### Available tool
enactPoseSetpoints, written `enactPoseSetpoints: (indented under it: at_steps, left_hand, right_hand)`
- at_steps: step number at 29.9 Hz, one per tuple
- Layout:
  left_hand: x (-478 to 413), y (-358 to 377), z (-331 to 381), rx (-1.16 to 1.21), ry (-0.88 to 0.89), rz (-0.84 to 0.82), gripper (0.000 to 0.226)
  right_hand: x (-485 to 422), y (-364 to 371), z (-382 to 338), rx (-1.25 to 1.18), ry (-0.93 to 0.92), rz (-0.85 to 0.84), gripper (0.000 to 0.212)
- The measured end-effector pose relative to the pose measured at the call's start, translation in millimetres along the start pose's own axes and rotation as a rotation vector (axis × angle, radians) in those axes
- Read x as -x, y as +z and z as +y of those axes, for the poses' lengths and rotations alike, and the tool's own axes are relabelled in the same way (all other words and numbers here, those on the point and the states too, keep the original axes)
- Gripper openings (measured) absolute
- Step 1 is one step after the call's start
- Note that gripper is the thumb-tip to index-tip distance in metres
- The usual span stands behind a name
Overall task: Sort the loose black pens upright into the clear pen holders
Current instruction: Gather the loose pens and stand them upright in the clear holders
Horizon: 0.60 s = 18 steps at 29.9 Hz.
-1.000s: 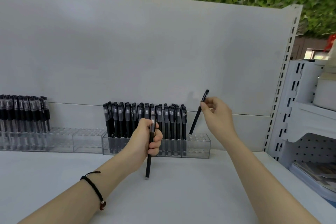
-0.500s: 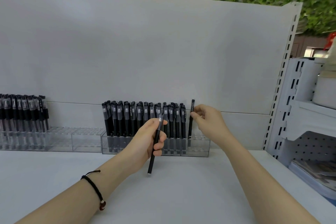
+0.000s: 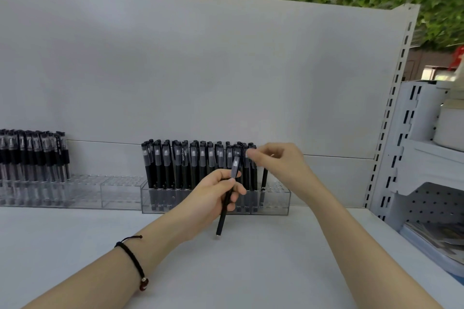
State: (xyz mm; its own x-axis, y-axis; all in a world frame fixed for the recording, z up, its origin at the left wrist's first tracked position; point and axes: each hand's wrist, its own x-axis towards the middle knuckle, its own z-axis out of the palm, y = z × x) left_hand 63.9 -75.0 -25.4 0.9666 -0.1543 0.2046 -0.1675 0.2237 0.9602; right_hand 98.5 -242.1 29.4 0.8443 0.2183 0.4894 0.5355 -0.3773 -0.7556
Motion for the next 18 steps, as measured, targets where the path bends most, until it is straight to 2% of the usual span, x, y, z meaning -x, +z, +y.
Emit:
enactPoseSetpoints:
  at_steps: [2,5,7,9,12,13,15,18]
  left_hand:
    - [2,0,-3,-0.032,0.012,-0.046,0.016]
    - [3,0,-3,-0.084,0.027,-0.056,0.017]
    - [2,-1,-2,-0.212,0.042,-0.014,0.017]
    - [5,-2,-4,-0.478,0.091,0.053,0.014]
    - [11,-7,-7,-1.243,0.250,0.087,0.018]
    - [12,-7,-8,-1.411,0.304,0.097,0.022]
    - [11,-8,-8,-1.519,0.358,0.119,0.025]
    - [9,-8,-8,-1.585,0.373,0.125,0.027]
  right_hand:
    - [1,6,-3,-0.014,-0.005,-0.114,0.015]
    - [1,12,-3,-0.142,0.060,-0.125,0.006]
    - [0,8,-4,-0.230,0.111,-0.125,0.007]
    - [-3,1,-5,-0.329,0.124,-0.037,0.006]
    - [-10,-16,-4,-0.432,0.063,0.242,0.009]
    - [-12,-21,-2,-0.426,0.028,0.331,0.013]
    - [-15,-27,3,-0.357,-0.017,0.443,0.015]
    - [-17,-24,10,-0.250,-0.027,0.436,0.016]
